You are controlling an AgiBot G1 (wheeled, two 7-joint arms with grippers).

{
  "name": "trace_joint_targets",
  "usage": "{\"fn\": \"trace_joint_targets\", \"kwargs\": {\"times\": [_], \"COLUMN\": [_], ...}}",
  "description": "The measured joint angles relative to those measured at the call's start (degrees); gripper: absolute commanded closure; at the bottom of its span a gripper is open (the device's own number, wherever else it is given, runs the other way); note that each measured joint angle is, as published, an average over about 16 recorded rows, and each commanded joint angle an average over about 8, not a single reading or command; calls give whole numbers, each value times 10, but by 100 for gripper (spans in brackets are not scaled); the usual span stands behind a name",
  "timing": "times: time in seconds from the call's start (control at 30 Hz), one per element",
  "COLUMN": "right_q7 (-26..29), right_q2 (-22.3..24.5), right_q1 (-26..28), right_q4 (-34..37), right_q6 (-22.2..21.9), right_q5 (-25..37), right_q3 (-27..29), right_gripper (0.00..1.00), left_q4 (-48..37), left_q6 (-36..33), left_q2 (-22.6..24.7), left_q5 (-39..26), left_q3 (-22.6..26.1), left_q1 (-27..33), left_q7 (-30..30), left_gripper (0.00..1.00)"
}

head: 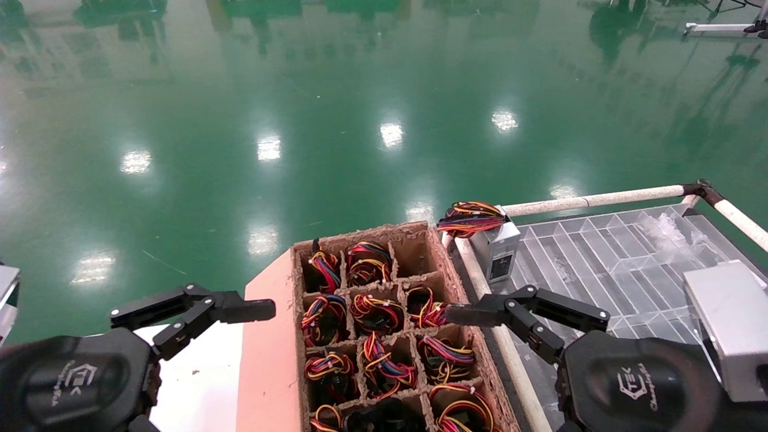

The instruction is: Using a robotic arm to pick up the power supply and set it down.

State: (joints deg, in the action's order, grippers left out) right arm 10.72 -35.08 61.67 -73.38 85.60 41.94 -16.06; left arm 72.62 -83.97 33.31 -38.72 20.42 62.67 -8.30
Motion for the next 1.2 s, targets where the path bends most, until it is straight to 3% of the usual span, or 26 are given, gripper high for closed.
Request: {"fn": "trace_joint_targets", "kwargs": {"times": [0.07, 0.1, 0.17, 0.23, 0.27, 0.33, 0.37, 0.43, 0.5, 0.53, 0.6, 1.2], "right_q7": [0, 0, 0, 0, 0, 0, 0, 0, 0, 0, 0, 0], "right_q2": [0, 0, 0, 0, 0, 0, 0, 0, 0, 0, 0, 0], "right_q1": [0, 0, 0, 0, 0, 0, 0, 0, 0, 0, 0, 0], "right_q4": [0, 0, 0, 0, 0, 0, 0, 0, 0, 0, 0, 0], "right_q6": [0, 0, 0, 0, 0, 0, 0, 0, 0, 0, 0, 0], "right_q5": [0, 0, 0, 0, 0, 0, 0, 0, 0, 0, 0, 0], "right_q3": [0, 0, 0, 0, 0, 0, 0, 0, 0, 0, 0, 0], "right_gripper": [50, 54, 41, 59, 62, 37, 28, 28, 11, 0, 0, 0], "left_q4": [0, 0, 0, 0, 0, 0, 0, 0, 0, 0, 0, 0], "left_q6": [0, 0, 0, 0, 0, 0, 0, 0, 0, 0, 0, 0], "left_q2": [0, 0, 0, 0, 0, 0, 0, 0, 0, 0, 0, 0], "left_q5": [0, 0, 0, 0, 0, 0, 0, 0, 0, 0, 0, 0], "left_q3": [0, 0, 0, 0, 0, 0, 0, 0, 0, 0, 0, 0], "left_q1": [0, 0, 0, 0, 0, 0, 0, 0, 0, 0, 0, 0], "left_q7": [0, 0, 0, 0, 0, 0, 0, 0, 0, 0, 0, 0], "left_gripper": [0, 0, 0, 0, 4, 19, 32, 56, 81, 90, 100, 100]}}
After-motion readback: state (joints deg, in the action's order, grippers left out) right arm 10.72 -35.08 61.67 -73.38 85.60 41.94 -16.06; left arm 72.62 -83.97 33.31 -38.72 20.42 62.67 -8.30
